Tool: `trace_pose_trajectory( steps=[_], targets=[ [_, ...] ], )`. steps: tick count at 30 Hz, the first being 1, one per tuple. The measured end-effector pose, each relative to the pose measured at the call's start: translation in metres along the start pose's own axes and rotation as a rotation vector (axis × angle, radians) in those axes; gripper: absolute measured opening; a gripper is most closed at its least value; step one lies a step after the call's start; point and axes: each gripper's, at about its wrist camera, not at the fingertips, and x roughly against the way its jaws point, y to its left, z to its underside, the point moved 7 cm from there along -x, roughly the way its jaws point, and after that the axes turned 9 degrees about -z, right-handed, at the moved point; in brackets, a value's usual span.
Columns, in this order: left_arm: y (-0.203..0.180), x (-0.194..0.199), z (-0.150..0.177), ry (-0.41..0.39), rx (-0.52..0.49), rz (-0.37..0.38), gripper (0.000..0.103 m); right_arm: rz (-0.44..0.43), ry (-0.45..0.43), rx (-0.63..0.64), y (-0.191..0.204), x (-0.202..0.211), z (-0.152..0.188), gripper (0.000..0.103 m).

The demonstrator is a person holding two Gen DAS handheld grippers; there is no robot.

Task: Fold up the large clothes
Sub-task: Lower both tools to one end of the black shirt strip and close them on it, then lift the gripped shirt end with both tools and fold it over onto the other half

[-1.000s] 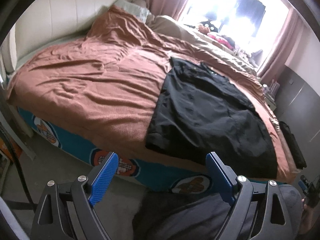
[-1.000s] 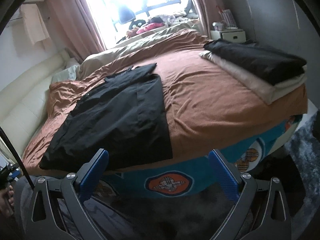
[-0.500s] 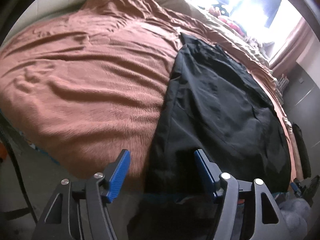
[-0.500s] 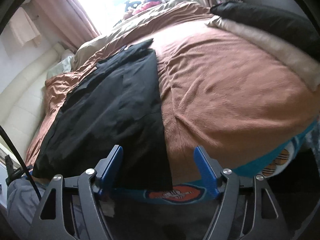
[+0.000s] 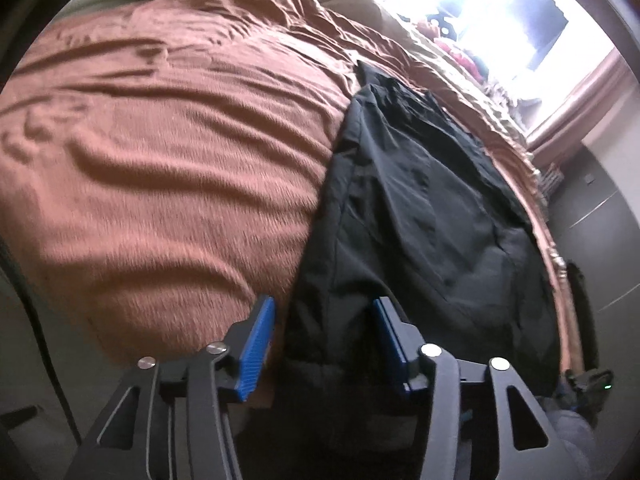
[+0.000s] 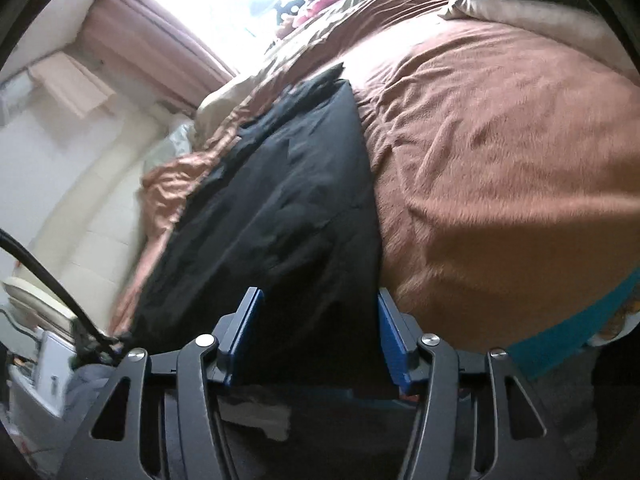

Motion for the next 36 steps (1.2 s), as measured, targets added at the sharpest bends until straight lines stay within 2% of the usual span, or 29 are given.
trace_pose_trajectory(
  steps=[5,8,13,16,18,21,28,36],
  targets=[
    [0.0,0.007,0.01,0.044,0.064,0.134,0.042,-0.145,-0.03,-0.104,-0.009,0.004,0.008,0.053],
    [0.002,0.007,0.01,0.039,0.083,0.159,0.042,-0.215,-0.034,-0.127,-0.01,0.003,0.016,0.051],
    [-0.01,0.0,0.004,0.019,0.038,0.134,0.042,-0.229,-0.048,-0.169,-0.017,-0.006,0.017,0.051],
    [-0.006,-0.003,0.0,0.017,0.06,0.118,0.022,-0.237,-0.081,-0.166,-0.012,-0.006,0.011,0.04],
    [-0.002,-0.001,-0.002,0.019,0.097,0.134,0.019,-0.228,-0.107,-0.178,-0.012,-0.004,0.006,0.021],
    [-0.005,0.008,-0.005,-0.003,0.077,0.108,0.01,-0.21,-0.126,-0.209,-0.012,0.001,0.005,0.004],
    [-0.024,0.053,-0.024,-0.08,0.084,0.174,0.006,-0.191,-0.206,-0.156,0.026,0.039,-0.006,0.001],
    [-0.046,0.132,-0.047,-0.195,0.077,0.244,0.005,-0.249,-0.274,-0.056,0.085,0.092,-0.014,0.0]
  ],
)
